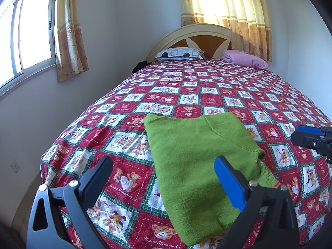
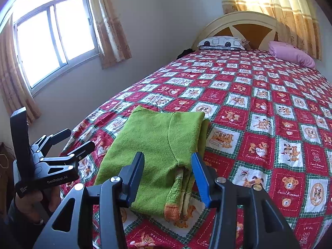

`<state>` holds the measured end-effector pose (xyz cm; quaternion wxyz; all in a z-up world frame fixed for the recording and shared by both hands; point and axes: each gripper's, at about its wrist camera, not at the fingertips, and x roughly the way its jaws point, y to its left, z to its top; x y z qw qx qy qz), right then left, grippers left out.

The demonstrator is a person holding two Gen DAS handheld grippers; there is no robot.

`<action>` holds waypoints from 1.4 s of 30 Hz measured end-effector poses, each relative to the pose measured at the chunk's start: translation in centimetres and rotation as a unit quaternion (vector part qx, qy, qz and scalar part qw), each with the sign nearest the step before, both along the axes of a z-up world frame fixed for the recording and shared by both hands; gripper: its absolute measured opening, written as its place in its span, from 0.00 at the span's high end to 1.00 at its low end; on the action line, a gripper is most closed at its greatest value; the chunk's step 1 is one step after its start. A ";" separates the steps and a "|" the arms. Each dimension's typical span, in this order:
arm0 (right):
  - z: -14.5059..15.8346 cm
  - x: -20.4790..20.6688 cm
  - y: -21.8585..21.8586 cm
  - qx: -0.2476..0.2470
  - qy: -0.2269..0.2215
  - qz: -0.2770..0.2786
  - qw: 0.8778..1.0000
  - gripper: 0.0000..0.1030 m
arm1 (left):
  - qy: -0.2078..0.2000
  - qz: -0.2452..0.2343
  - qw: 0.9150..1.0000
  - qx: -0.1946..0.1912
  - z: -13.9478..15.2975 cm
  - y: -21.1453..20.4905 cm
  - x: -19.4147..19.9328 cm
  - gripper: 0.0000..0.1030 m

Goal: Fold small clothes

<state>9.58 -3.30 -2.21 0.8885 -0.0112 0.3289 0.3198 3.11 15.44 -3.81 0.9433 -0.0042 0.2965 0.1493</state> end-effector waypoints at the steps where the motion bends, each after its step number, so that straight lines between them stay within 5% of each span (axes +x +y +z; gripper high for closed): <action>1: 0.0 -0.1 -0.1 0.003 -0.001 -0.001 1.000 0.53 | 0.000 0.000 1.000 0.000 0.0 0.0 0.0 0.02; 42: -0.2 -0.6 -0.5 0.016 -0.003 -0.007 1.000 0.49 | 0.003 0.003 1.000 0.002 -0.2 -0.2 0.0 0.02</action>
